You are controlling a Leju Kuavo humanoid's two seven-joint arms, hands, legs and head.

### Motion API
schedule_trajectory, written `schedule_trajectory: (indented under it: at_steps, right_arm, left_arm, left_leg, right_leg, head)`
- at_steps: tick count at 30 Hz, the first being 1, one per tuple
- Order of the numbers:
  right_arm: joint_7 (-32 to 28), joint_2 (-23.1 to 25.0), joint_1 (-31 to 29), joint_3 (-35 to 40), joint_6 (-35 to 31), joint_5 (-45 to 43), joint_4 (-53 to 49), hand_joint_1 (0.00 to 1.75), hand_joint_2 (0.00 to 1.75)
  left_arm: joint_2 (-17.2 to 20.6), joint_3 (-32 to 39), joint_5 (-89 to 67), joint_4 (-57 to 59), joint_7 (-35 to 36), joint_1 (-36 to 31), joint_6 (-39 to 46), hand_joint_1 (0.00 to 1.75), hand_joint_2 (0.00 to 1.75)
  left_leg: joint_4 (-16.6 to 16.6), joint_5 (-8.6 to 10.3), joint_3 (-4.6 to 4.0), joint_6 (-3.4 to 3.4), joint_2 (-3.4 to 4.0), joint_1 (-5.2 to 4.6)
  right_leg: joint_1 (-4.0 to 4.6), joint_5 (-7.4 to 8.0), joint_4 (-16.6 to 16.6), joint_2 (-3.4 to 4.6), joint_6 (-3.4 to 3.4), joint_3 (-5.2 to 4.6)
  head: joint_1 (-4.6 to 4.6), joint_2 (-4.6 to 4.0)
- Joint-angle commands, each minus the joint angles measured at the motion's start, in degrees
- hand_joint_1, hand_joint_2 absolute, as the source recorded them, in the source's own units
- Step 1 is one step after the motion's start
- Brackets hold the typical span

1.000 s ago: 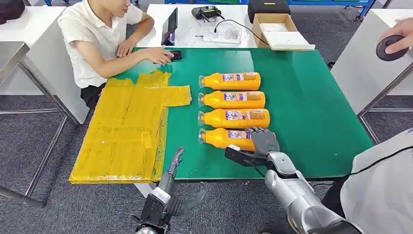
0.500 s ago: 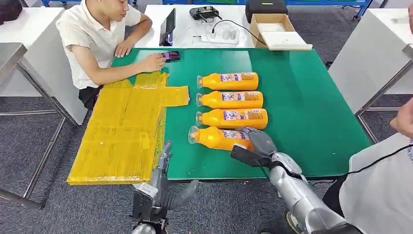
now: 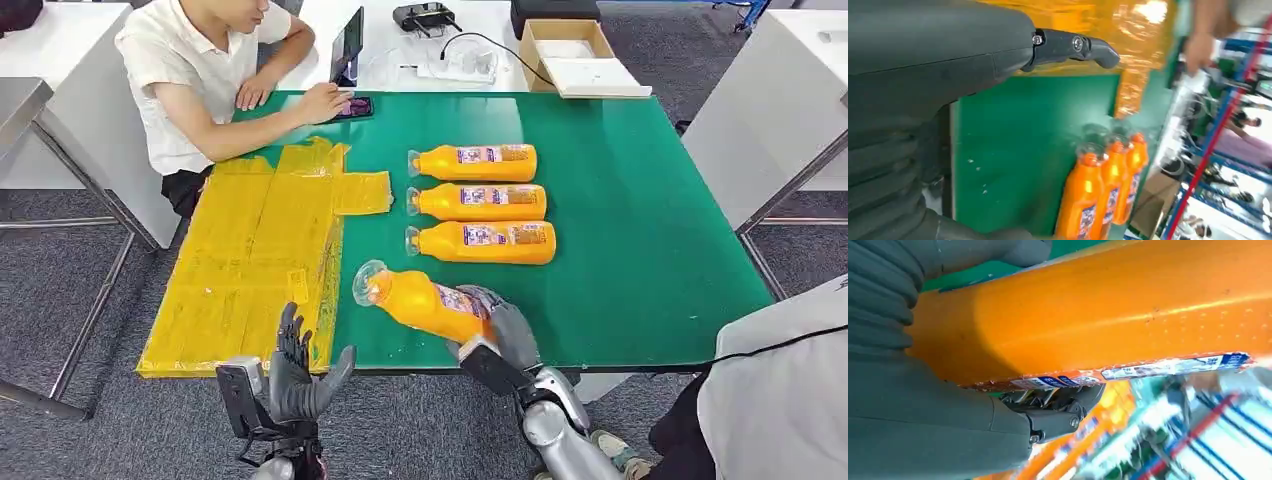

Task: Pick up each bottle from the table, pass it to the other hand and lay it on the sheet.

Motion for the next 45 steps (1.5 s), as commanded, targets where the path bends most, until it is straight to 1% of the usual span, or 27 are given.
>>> schedule_trajectory:
  at_steps: [1,4,5,6,8,10,14,21,22,24,26,28,32,38,39,41,42,45]
  right_arm:
    - [-2.7,1.4,4.2,1.1,-3.2,-4.9,-11.2,1.75,1.75]
    - [-3.4,2.1,2.6,4.8,-0.7,-5.3,-8.0,1.75,1.75]
    - [-3.4,2.7,1.3,6.4,-0.1,-5.2,-5.8,1.75,1.75]
    - [-3.5,3.4,0.1,7.5,0.4,-5.4,-3.7,1.75,1.75]
    - [-2.2,4.8,-2.4,8.7,1.6,-5.9,0.4,1.75,1.75]
    - [-2.2,4.9,-2.5,8.7,1.6,-5.9,0.6,1.75,1.75]
    - [-2.3,4.5,-2.8,8.8,1.4,-6.1,1.1,1.75,1.75]
    - [-2.3,4.3,-2.7,8.8,1.5,-6.2,0.8,1.75,1.75]
    - [-2.2,4.5,-3.4,9.6,1.5,-5.7,1.6,1.75,1.75]
    - [-1.8,5.5,-5.0,11.4,0.7,-3.7,3.7,1.75,1.75]
    - [-1.8,7.0,-6.0,13.4,1.1,-3.5,5.4,1.75,1.75]
    - [-0.6,7.9,-6.7,15.3,0.7,-2.8,7.1,1.75,1.75]
    - [-0.6,8.8,-6.8,18.7,0.7,-1.5,9.3,1.75,1.75]
    - [-1.3,10.1,-5.5,23.3,-1.6,-2.0,11.6,1.75,1.75]
    - [-1.3,9.8,-5.6,24.0,-1.8,-2.6,11.3,1.75,1.75]
    - [-1.5,9.4,-5.2,23.8,-1.9,-4.2,9.9,1.75,1.75]
    - [-1.3,8.7,-5.6,24.7,-2.6,-3.6,9.3,1.75,1.75]
    - [-1.4,8.1,-5.6,25.6,-2.2,-3.1,8.3,1.75,1.75]
  left_arm:
    - [5.7,-8.1,-1.1,-1.3,-0.6,-1.2,-8.8,0.0,1.75]
    - [5.8,-10.3,-3.9,-0.3,-1.6,-2.1,-14.0,0.0,1.75]
    - [5.6,-10.5,-5.1,-0.4,-2.1,-2.2,-14.7,0.0,1.75]
    - [5.4,-10.6,-5.9,-0.4,-2.2,-2.3,-15.4,0.0,1.75]
    - [5.3,-10.6,-6.4,-0.2,-1.7,-2.5,-16.2,0.0,1.75]
    - [5.3,-10.5,-6.4,-0.2,-1.7,-2.5,-16.2,0.0,1.75]
    - [5.2,-10.2,-6.5,0.0,-1.6,-2.4,-16.5,0.0,1.75]
    - [5.2,-10.1,-6.6,-0.1,-1.6,-2.4,-16.6,0.0,1.75]
    - [5.1,-9.9,-6.5,0.1,-1.3,-2.3,-16.8,0.0,1.75]
    - [4.8,-9.3,-5.6,0.9,0.1,-2.5,-17.6,0.0,1.75]
    - [4.1,-8.4,-4.7,1.9,0.7,-2.8,-18.1,0.0,1.75]
    - [3.5,-8.2,-4.3,2.6,1.0,-3.4,-18.4,0.0,1.75]
    - [2.0,-6.2,-1.5,3.6,3.0,-3.8,-17.0,0.0,1.75]
    - [0.1,-2.5,3.3,3.2,2.9,-4.5,-10.1,0.0,1.75]
    - [0.3,-2.5,4.1,2.9,2.4,-4.7,-9.2,0.0,1.75]
    - [0.7,-2.4,5.1,1.7,1.9,-4.4,-8.7,0.0,1.75]
    - [1.1,-2.6,5.6,1.1,1.7,-4.3,-8.7,0.0,1.75]
    - [1.0,-1.8,6.6,0.9,1.5,-4.5,-8.1,0.0,1.75]
  left_leg:
    - [0.0,-0.09,0.06,-0.11,0.02,-0.01]
    - [0.0,-0.1,0.02,-0.17,0.0,0.03]
    - [0.0,-0.06,-0.07,-0.1,0.06,-0.01]
    - [0.0,-0.11,0.01,-0.15,0.16,0.01]
    - [0.0,-0.08,-0.09,-0.11,0.25,0.02]
    - [-0.1,-0.06,-0.05,-0.14,0.29,0.02]
    - [-0.1,-0.03,-0.07,-0.1,0.08,0.02]
    - [-0.1,-0.03,-0.11,-0.09,0.07,0.0]
    - [-0.1,-0.06,-0.01,-0.13,0.09,0.01]
    - [-0.1,-0.04,-0.12,-0.09,0.13,0.0]
    - [0.0,-0.06,-0.1,-0.12,0.23,0.01]
    - [-0.1,-0.06,-0.09,-0.14,0.25,0.02]
    - [0.0,-0.04,-0.11,-0.11,0.12,0.04]
    - [-0.1,-0.04,-0.09,-0.11,0.06,0.06]
    - [0.0,-0.09,-0.02,-0.16,0.09,0.08]
    - [0.0,-0.03,-0.16,-0.09,0.05,0.07]
    - [-0.1,-0.06,-0.06,-0.14,0.03,0.05]
    - [0.0,-0.03,-0.15,-0.11,0.05,0.04]
  right_leg:
    - [0.0,-0.12,0.0,-0.07,-0.13,0.01]
    - [0.05,-0.13,0.0,-0.11,-0.17,-0.01]
    - [0.0,-0.05,0.0,0.0,-0.1,-0.13]
    - [0.03,-0.09,0.0,0.05,-0.15,-0.06]
    - [0.03,-0.01,0.0,0.15,-0.11,-0.17]
    - [0.03,0.01,0.0,0.17,-0.14,-0.14]
    - [0.02,-0.03,0.0,0.0,-0.09,-0.13]
    - [0.0,-0.04,0.0,-0.01,-0.07,-0.13]
    - [0.0,-0.06,0.0,-0.02,-0.13,-0.06]
    - [-0.01,-0.02,0.0,0.06,-0.08,-0.17]
    - [0.0,-0.01,0.0,0.15,-0.11,-0.17]
    - [0.02,-0.01,0.0,0.14,-0.14,-0.16]
    - [0.04,-0.03,0.0,0.04,-0.11,-0.17]
    - [0.05,-0.06,0.0,-0.03,-0.09,-0.13]
    - [0.08,-0.1,0.0,-0.04,-0.14,-0.06]
    - [0.06,-0.04,0.0,-0.03,-0.07,-0.19]
    - [0.05,-0.09,0.0,-0.1,-0.13,-0.1]
    - [0.03,-0.05,0.0,-0.04,-0.1,-0.19]
  head:
    - [-0.02,-0.02]
    - [0.0,0.0]
    - [-0.02,0.0]
    - [0.0,-0.02]
    - [0.02,0.0]
    - [0.0,0.0]
    - [0.0,0.0]
    - [0.0,0.0]
    - [0.0,-0.02]
    - [0.0,-0.02]
    - [0.0,-0.02]
    - [0.02,-0.02]
    - [0.0,0.0]
    - [0.02,0.0]
    - [-0.02,0.0]
    - [0.0,0.0]
    - [-0.02,-0.02]
    - [-0.02,0.0]
